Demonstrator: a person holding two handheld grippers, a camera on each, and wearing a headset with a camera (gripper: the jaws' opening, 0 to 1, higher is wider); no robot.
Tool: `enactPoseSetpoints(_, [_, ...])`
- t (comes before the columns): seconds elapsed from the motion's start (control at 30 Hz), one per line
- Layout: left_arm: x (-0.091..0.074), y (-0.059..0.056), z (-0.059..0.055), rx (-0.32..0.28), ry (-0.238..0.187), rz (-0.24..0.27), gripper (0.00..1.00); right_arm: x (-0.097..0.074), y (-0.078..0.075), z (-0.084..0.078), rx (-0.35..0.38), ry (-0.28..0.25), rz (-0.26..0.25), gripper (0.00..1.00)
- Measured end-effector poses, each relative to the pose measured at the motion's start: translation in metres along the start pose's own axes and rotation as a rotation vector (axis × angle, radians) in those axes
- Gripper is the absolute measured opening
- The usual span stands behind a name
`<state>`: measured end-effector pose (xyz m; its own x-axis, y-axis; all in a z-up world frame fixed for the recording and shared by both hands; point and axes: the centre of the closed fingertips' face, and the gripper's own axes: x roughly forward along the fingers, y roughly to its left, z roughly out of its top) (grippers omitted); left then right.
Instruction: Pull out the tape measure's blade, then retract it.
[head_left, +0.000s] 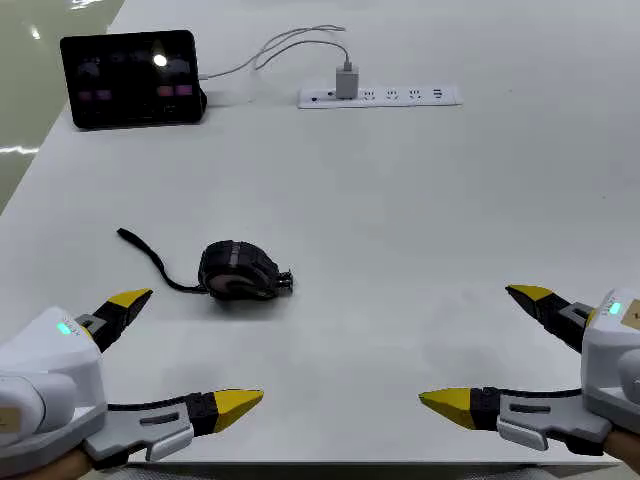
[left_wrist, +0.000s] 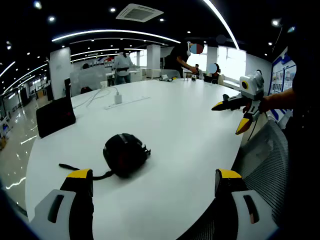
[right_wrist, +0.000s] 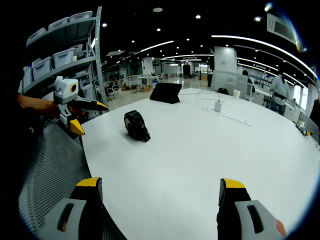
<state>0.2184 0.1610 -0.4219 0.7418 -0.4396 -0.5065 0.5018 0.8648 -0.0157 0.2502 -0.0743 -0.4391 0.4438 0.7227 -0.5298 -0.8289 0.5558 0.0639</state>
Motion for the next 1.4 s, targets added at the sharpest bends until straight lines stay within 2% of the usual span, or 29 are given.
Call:
enactPoseSetpoints(0.87, [0.0013, 0.0018, -0.0004, 0.009, 0.009, -0.01, 0.99, -0.0019, -0.0026, 0.0029, -0.01, -0.015, 0.001, 0.98])
enactPoseSetpoints(1.1, [0.0035, 0.0033, 0.003, 0.02, 0.009, -0.013, 0.99, -0.0003, -0.0037, 0.0026, -0.005, -0.003, 0.018, 0.96])
enactPoseSetpoints(1.4, [0.0088, 0.0064, 0.0072, 0.035, 0.014, -0.026, 0.99, 0.0052, -0.0082, 0.0057, -0.039, 0.011, 0.046, 0.94])
